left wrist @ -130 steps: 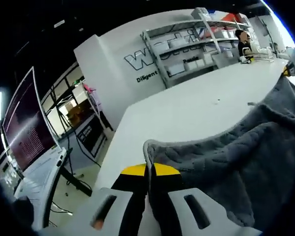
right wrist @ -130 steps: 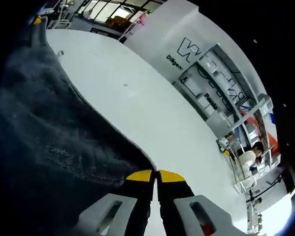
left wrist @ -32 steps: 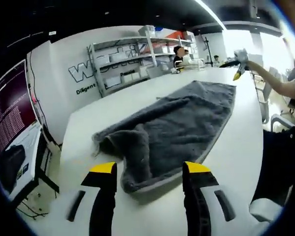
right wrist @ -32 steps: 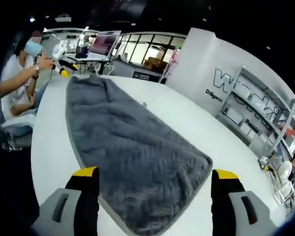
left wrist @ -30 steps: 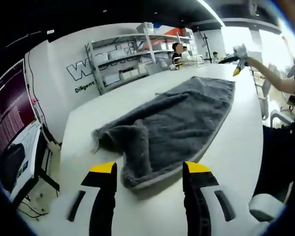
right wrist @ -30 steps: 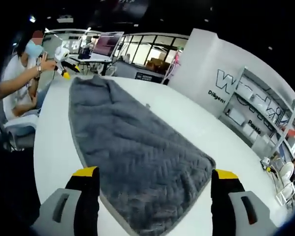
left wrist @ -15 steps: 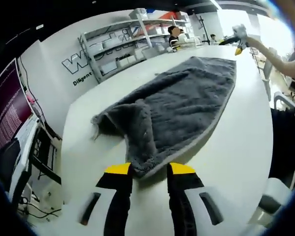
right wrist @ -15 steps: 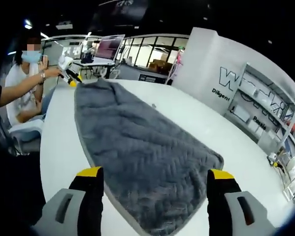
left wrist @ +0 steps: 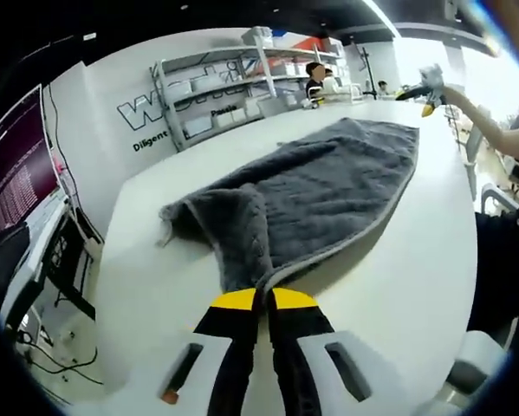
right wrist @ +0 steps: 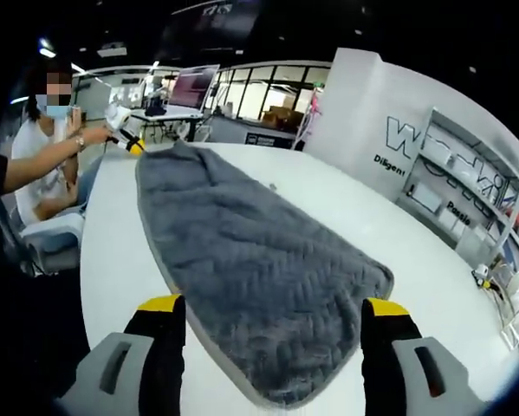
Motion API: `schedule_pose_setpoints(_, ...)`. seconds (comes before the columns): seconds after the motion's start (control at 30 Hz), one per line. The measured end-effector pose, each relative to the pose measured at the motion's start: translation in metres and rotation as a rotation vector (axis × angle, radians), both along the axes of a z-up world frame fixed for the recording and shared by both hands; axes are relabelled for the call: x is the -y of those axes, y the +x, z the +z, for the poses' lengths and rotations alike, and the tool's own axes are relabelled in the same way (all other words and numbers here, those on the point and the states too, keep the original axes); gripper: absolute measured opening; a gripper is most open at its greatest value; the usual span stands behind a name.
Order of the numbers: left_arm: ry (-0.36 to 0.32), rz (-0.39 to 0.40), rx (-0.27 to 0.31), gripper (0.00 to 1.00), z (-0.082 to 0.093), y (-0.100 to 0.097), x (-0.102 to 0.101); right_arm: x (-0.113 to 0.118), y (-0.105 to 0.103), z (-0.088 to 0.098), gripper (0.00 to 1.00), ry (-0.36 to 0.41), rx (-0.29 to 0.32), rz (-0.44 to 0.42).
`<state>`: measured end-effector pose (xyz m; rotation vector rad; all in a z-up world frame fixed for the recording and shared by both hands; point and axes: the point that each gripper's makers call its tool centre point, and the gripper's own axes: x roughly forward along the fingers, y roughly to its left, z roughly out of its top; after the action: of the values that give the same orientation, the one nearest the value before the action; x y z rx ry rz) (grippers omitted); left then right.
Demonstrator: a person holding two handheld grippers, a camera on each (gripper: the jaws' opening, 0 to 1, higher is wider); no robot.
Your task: Open the folded towel by lifting each exposed corner and separating the folded layers until the towel lies flat within the target outline without major curled edges
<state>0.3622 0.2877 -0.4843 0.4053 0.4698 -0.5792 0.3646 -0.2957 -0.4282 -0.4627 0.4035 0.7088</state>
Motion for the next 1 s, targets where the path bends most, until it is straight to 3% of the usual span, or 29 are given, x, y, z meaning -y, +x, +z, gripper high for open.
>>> schedule_pose_setpoints(0.23, -0.048, -0.006, -0.040, 0.04, -0.001, -0.013, 0.001, 0.008, -0.017, -0.015, 0.81, -0.054, -0.054, 0.031)
schedule_pose_setpoints(0.4, -0.039, -0.004, -0.031, 0.04, 0.000, -0.018, 0.001, 0.017, -0.026, -0.031, 0.61, -0.087, -0.142, 0.055)
schedule_pose_setpoints(0.5, -0.036, -0.004, -0.034, 0.04, -0.001, -0.016, -0.002, 0.029, -0.025, -0.047, 0.51, -0.157, -0.191, 0.042)
schedule_pose_setpoints(0.67, -0.042, 0.002, -0.028, 0.04, -0.001, -0.016, -0.004, 0.037, -0.028, -0.064, 0.34, -0.154, -0.276, 0.038)
schedule_pose_setpoints(0.77, -0.045, 0.002, -0.028, 0.04, -0.001, -0.018, -0.004, 0.042, -0.027, -0.073, 0.31, -0.168, -0.303, 0.029)
schedule_pose_setpoints(1.0, -0.061, 0.003, -0.035, 0.04, -0.001, -0.021, -0.004, 0.044, -0.024, -0.078, 0.04, -0.147, -0.308, 0.029)
